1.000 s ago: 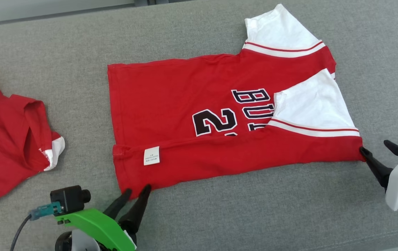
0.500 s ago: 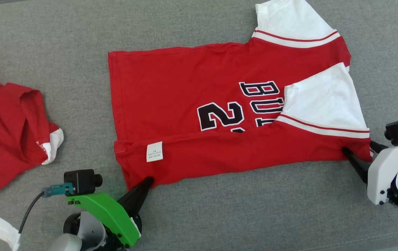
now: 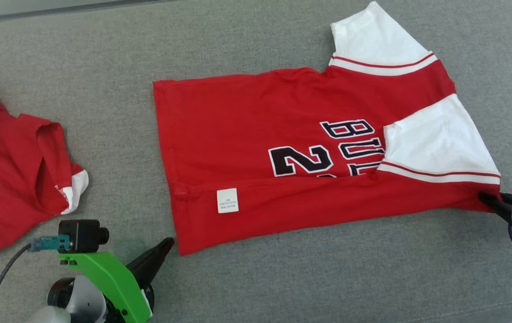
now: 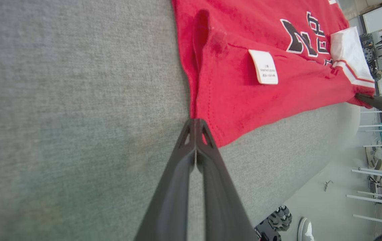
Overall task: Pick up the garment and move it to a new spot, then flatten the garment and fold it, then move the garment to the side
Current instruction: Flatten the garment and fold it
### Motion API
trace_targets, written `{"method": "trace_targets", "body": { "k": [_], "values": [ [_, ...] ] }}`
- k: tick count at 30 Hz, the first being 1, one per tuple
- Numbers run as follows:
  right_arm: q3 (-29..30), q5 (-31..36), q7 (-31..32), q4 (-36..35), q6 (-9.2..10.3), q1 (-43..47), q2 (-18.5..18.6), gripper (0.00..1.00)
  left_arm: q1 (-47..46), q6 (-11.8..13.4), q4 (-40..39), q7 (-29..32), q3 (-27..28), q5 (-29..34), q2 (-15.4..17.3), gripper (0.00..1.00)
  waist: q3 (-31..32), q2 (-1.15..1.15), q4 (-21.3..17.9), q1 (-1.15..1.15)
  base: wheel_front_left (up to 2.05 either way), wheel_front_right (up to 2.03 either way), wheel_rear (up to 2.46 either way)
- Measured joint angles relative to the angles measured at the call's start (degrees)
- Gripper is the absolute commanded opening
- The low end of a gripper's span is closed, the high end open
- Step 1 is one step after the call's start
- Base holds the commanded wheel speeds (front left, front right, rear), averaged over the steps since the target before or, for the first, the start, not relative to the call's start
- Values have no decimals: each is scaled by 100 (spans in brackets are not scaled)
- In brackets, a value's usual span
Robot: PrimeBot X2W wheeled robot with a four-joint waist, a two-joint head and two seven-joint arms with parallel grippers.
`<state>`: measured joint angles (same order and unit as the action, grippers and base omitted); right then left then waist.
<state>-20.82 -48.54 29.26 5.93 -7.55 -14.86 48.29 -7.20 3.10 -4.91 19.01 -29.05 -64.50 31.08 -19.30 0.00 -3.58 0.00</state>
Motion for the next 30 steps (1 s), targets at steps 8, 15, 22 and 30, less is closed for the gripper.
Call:
{"method": "trace_targets", "body": {
  "k": [8,15,22,30],
  "values": [
    [-176,-527,322,-590,2,467,455,0,828,331,-1079,-80,-240,110,110,0,99,0,-69,0,0,0,0],
    [241,70,-183,-342,4,489,141,100,917,680,-1283,-538,-94,490,-12,100,-74,0,-105,0,0,0,0],
    [1017,296,64,-777,5,-306,137,100,-89,894,-1549,-439,396,1018,459,100,-243,0,-158,0,0,0,0],
    [927,1173,539,-168,7,-2657,-501,100,-2922,412,-43,426,-32,1332,-94,100,-878,0,-73,1,0,0,0]
  ]
}}
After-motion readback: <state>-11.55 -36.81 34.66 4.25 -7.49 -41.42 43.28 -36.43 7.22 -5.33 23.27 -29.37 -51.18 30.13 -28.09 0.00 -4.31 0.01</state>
